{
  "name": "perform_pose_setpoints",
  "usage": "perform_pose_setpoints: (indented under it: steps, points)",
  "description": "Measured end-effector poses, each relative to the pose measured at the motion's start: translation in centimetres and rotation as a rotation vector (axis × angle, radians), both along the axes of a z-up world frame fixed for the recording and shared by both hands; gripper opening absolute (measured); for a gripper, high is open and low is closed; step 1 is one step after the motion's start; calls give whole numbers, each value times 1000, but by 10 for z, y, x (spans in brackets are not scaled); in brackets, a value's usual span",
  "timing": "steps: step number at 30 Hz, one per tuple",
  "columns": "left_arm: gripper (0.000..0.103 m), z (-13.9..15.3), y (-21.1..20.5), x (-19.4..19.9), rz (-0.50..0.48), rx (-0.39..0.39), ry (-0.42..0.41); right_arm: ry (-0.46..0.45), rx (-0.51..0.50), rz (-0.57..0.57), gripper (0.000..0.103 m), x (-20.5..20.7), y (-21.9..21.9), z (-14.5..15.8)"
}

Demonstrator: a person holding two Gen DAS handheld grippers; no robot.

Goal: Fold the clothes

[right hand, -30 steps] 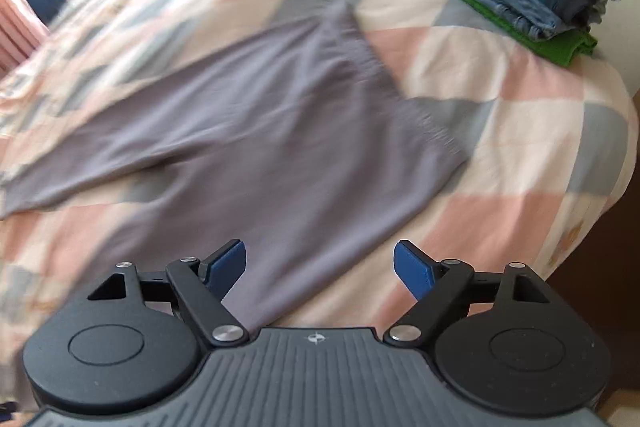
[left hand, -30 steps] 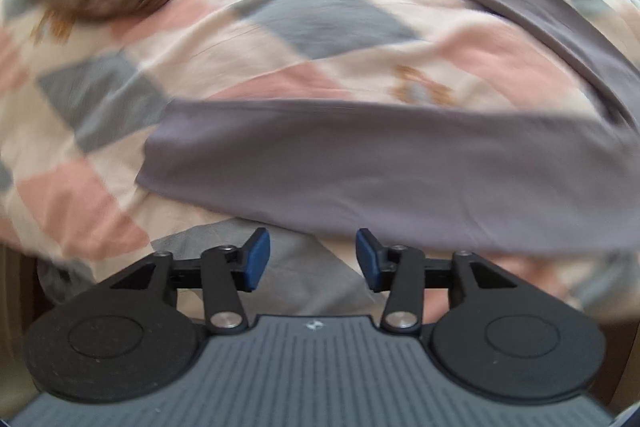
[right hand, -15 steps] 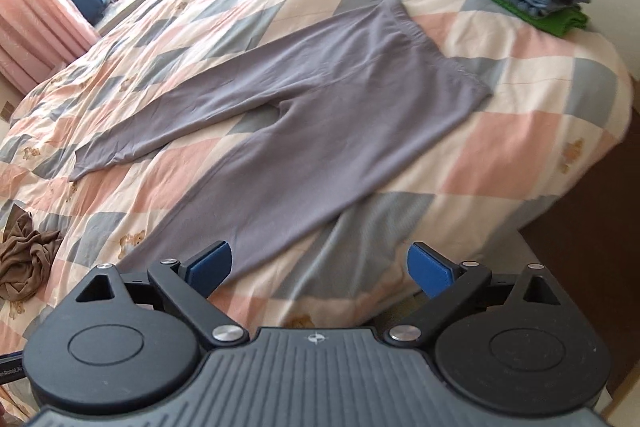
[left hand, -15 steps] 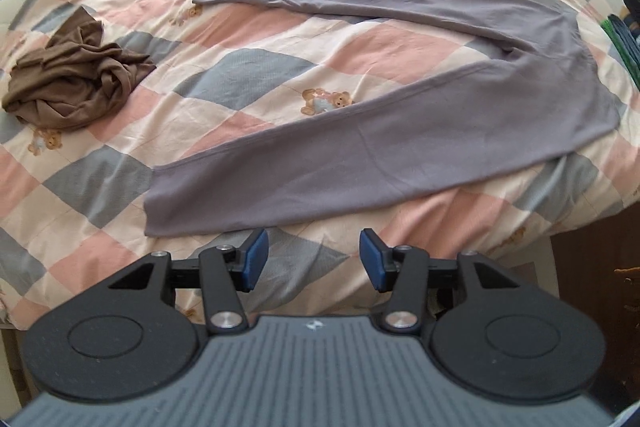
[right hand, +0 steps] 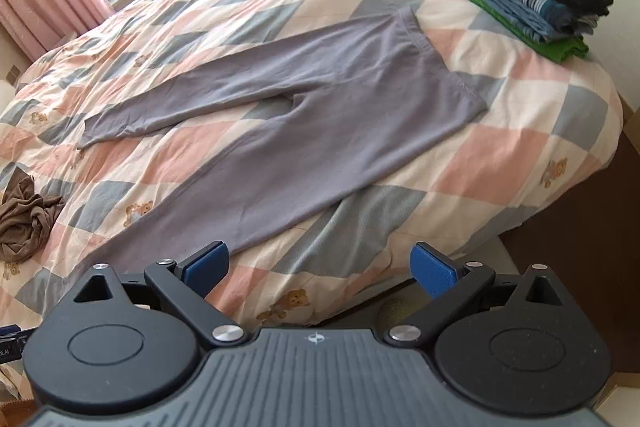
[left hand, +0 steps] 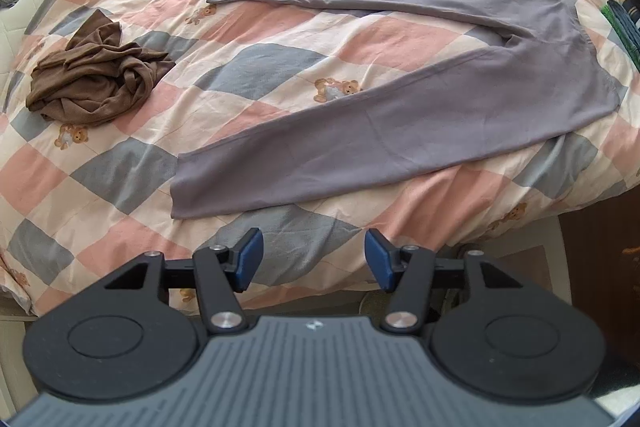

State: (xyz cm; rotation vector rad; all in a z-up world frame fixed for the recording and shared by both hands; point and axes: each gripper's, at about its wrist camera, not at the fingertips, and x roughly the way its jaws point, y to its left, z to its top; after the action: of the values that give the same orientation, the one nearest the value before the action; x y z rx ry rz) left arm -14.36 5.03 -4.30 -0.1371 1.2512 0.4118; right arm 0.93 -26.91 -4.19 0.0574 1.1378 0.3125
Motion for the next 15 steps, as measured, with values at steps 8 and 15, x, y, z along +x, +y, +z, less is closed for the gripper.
perform_pose_setpoints:
  steps: [8, 15]
  points:
    - [55, -2, 8, -8, 22, 3, 2, 6, -13, 17, 100, 0, 11, 0]
    - [55, -2, 20, -20, 50, 10, 0, -9, -44, 63, 100, -6, 36, 0]
